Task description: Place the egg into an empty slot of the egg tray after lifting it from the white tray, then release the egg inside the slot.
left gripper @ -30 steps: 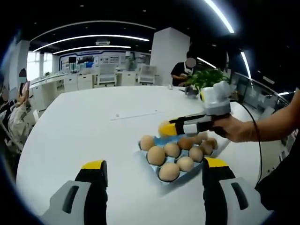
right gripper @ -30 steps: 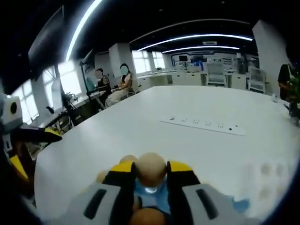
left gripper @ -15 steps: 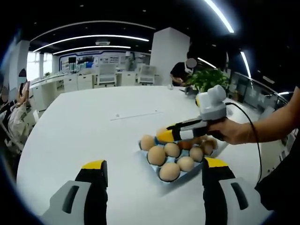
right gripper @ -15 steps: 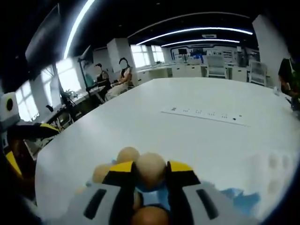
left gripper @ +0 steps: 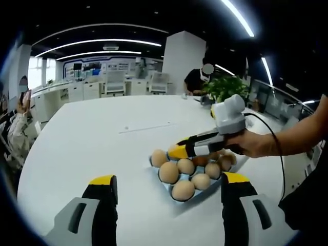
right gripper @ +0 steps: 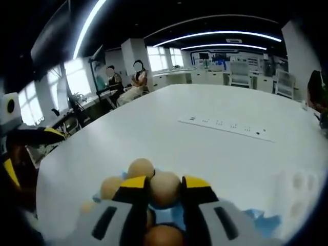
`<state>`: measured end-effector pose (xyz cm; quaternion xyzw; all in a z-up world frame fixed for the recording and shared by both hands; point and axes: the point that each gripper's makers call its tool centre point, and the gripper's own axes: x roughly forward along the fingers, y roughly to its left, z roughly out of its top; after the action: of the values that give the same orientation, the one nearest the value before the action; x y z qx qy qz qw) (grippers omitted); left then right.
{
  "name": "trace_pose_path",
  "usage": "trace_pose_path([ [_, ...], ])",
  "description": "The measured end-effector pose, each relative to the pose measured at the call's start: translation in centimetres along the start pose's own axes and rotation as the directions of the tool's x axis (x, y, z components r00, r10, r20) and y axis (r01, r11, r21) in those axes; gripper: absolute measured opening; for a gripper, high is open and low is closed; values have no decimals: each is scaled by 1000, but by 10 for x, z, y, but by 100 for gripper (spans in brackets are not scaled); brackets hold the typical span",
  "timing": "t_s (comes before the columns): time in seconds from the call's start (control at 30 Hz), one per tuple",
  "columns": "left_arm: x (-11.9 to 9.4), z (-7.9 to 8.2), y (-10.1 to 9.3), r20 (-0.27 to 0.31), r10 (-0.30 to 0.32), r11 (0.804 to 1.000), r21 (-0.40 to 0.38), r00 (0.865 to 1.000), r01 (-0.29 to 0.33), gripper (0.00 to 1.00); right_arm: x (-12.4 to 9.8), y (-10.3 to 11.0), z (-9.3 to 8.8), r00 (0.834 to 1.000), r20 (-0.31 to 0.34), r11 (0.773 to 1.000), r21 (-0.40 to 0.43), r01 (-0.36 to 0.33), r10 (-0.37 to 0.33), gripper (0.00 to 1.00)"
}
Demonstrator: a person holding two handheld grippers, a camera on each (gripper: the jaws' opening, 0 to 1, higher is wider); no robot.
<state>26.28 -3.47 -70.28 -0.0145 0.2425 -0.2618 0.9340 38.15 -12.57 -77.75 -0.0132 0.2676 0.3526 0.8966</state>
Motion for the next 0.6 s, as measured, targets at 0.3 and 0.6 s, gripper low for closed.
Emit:
trace_pose_path([
  [0.3, 0, 1, -2, 2, -4, 1000, 4, 1000, 4, 83, -10, -2, -3, 1000, -9, 1000, 5, -11, 11, 26],
  [0.6, -1, 2, -5, 5, -2, 1000, 5, 1000, 2, 83, -31, -1, -1, 1000, 17, 1000, -30, -7, 7, 24],
])
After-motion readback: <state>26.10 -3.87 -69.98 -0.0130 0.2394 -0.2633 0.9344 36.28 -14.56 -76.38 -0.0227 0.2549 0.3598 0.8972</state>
